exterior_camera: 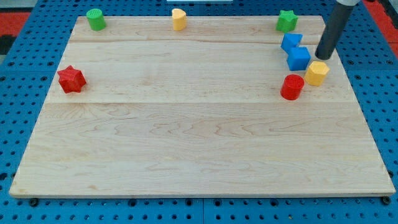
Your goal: Move the blue cube to the left of the red circle
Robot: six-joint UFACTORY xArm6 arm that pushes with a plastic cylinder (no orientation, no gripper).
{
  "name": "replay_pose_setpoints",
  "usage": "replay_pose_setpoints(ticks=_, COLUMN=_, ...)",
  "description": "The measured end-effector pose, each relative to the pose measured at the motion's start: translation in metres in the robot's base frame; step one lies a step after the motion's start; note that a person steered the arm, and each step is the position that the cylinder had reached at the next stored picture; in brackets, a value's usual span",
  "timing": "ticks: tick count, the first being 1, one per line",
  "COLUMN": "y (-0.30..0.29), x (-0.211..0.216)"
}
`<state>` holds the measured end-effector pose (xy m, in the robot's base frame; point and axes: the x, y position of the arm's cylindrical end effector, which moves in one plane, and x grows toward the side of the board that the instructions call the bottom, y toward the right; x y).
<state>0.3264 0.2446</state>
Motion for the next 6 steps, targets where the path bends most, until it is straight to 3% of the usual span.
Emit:
replay_pose_setpoints(ticks=4, y=-0.081, x=0.0)
replay_pose_setpoints(ticks=6, y=-0.099, x=0.022)
